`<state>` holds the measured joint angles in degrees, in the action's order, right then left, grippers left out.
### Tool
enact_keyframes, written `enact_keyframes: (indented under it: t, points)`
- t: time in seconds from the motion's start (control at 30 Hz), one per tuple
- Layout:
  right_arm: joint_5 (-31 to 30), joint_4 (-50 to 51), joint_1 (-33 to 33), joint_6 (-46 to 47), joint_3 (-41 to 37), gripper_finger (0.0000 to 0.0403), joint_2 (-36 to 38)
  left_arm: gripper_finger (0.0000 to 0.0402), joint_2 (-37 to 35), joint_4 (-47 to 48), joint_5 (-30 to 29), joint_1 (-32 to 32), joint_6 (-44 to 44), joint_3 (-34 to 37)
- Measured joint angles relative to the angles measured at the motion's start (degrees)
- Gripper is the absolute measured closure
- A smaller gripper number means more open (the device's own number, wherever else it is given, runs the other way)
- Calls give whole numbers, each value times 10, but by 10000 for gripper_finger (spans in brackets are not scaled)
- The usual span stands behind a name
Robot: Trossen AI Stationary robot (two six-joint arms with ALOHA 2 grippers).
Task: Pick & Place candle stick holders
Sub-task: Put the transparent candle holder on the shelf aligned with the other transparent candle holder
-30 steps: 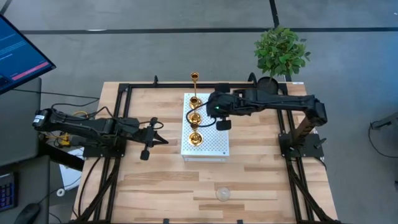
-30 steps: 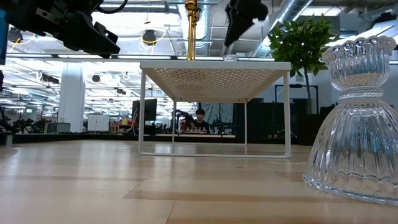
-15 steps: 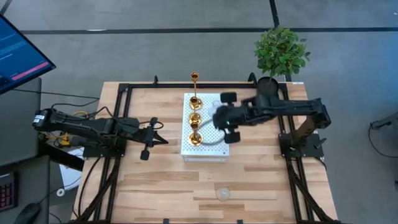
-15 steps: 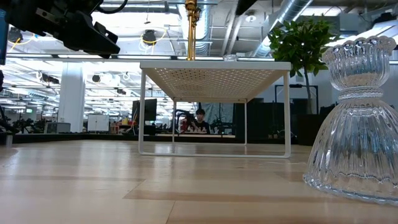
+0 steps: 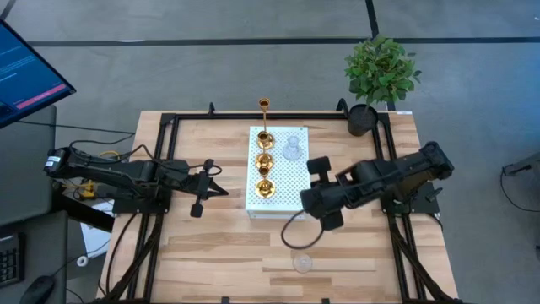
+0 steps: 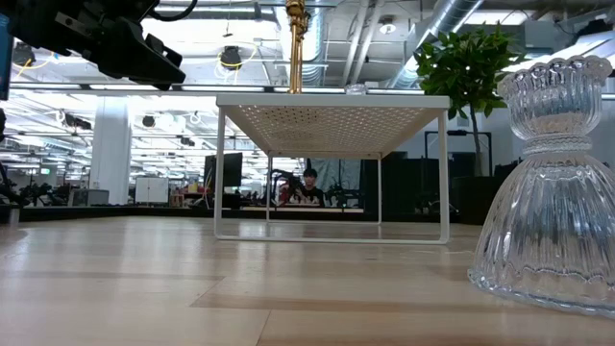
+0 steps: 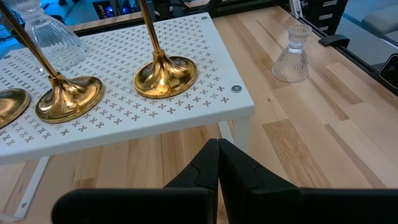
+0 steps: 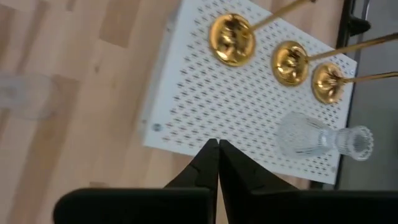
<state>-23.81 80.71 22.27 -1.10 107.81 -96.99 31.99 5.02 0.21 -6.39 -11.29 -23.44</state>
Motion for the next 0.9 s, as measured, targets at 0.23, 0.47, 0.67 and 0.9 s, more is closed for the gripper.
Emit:
enact_keyframes:
  t: [0.23,0.47,0.67,0.9]
  points:
    - [0,-21,55,59,-1,402,0,394,0,0,0,0,0,0]
    - [44,-128,89,67,-78,403,0,394,0,0,0,0,0,0]
    - [89,-224,92,102,-171,403,0,394,0,0,0,0,0,0]
    - [146,-287,79,102,-216,403,-1,394,0,0,0,0,0,0]
